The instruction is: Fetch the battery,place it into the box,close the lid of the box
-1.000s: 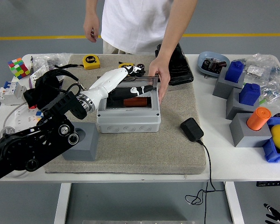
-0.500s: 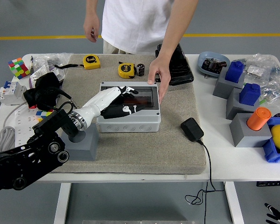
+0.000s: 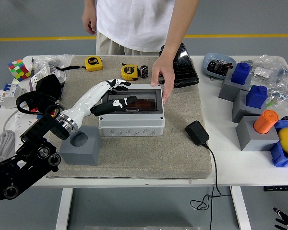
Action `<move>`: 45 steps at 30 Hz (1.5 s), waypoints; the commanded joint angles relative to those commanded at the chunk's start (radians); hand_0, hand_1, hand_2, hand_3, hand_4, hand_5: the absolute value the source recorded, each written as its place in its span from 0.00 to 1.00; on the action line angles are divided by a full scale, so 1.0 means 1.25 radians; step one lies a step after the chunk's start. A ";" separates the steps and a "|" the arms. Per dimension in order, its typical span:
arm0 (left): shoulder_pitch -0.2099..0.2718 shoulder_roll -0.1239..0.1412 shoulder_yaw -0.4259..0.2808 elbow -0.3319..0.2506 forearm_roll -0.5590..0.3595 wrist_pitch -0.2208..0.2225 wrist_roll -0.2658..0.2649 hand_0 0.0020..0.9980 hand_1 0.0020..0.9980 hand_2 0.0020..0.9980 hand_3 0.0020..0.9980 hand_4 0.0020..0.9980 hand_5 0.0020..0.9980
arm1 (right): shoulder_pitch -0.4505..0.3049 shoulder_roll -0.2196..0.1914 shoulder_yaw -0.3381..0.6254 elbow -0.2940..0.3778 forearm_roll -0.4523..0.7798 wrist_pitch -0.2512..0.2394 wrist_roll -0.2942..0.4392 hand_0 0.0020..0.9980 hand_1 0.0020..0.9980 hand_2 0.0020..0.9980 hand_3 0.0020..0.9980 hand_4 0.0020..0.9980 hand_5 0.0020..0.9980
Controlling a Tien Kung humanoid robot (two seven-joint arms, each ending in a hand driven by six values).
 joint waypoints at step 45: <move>0.137 -0.077 -0.390 0.083 -0.131 0.024 -0.118 0.63 0.72 0.71 0.75 1.00 0.69 | 0.003 0.001 0.013 0.000 -0.006 0.019 0.001 0.63 0.69 0.67 0.55 0.91 0.48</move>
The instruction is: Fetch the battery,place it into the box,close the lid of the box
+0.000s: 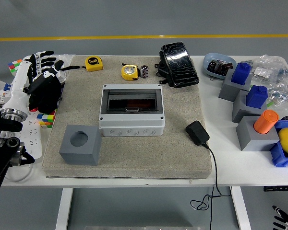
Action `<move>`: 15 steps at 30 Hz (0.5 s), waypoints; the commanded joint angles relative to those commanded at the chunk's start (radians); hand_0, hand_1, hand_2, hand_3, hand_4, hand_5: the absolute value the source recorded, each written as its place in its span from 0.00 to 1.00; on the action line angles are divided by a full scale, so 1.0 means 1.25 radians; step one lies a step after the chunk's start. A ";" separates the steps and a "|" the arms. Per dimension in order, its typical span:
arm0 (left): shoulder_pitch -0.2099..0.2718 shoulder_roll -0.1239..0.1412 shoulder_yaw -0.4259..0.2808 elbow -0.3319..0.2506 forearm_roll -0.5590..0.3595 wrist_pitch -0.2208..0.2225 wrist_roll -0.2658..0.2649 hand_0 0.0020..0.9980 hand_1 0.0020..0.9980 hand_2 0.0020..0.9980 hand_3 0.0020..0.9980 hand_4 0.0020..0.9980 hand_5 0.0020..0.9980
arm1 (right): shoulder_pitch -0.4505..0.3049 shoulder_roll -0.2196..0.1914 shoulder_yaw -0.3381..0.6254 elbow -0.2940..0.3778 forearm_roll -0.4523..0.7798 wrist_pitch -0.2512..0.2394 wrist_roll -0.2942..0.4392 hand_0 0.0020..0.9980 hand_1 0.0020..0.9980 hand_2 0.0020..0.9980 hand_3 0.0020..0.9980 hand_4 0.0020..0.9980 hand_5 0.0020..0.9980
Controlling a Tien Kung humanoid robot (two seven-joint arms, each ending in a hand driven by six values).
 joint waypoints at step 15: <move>0.014 0.005 -0.034 -0.006 0.001 -0.019 0.004 0.62 0.71 0.70 0.75 1.00 0.69 | -0.014 0.018 0.045 0.000 -0.027 0.009 -0.002 0.62 0.69 0.67 0.55 0.91 0.49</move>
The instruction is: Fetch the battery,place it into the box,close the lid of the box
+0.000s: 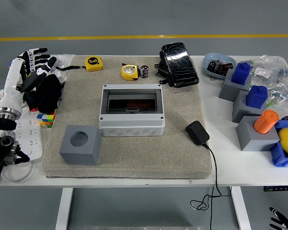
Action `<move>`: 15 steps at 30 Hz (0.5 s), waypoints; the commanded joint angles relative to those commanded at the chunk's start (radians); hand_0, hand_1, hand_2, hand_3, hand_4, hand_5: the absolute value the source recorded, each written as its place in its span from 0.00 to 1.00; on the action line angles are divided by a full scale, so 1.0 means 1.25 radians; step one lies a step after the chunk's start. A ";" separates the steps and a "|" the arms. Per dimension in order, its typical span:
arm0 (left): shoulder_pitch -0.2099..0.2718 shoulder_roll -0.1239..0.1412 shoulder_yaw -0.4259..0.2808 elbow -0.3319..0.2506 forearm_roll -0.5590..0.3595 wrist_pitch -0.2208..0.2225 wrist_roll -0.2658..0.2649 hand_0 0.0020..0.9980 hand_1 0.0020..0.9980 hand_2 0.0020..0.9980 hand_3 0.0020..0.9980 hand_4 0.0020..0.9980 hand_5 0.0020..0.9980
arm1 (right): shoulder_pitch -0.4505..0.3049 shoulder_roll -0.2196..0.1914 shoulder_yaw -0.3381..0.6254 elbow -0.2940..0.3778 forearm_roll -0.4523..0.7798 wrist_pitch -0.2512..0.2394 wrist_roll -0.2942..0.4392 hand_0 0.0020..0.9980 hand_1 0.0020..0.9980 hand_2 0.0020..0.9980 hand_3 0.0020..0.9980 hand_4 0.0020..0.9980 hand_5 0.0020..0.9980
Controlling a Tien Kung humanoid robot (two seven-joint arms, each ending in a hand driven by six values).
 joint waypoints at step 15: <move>0.008 0.008 -0.003 -0.006 0.004 -0.012 0.002 0.62 0.71 0.70 0.75 1.00 0.70 | -0.002 0.018 -0.006 0.000 0.014 -0.011 0.008 0.63 0.69 0.67 0.55 0.92 0.50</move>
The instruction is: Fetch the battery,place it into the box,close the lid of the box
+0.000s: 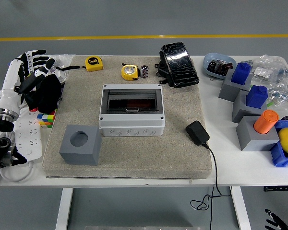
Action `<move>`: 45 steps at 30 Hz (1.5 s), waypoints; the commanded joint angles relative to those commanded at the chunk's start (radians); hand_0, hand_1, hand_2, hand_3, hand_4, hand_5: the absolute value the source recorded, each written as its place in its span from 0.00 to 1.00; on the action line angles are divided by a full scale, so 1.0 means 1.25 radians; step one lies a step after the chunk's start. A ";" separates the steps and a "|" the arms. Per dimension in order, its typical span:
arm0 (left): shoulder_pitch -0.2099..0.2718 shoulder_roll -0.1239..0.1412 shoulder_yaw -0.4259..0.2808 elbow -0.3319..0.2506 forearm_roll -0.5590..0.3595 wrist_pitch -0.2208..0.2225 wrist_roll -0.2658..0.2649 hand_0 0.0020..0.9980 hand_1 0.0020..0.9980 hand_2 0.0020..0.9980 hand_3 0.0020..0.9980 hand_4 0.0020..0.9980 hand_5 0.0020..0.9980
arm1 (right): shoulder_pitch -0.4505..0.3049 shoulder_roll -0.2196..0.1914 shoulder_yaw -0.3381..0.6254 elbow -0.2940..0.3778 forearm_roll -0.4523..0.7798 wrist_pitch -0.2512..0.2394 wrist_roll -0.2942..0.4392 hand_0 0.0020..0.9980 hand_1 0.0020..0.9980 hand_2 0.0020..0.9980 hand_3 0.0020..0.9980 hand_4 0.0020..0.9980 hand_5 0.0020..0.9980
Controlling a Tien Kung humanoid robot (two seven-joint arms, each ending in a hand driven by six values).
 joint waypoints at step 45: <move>-0.005 0.012 -0.002 -0.001 -0.008 -0.021 0.018 0.62 0.70 0.70 0.74 1.00 0.71 | 0.010 -0.003 -0.023 0.000 0.012 0.003 -0.013 0.63 0.69 0.67 0.55 0.92 0.51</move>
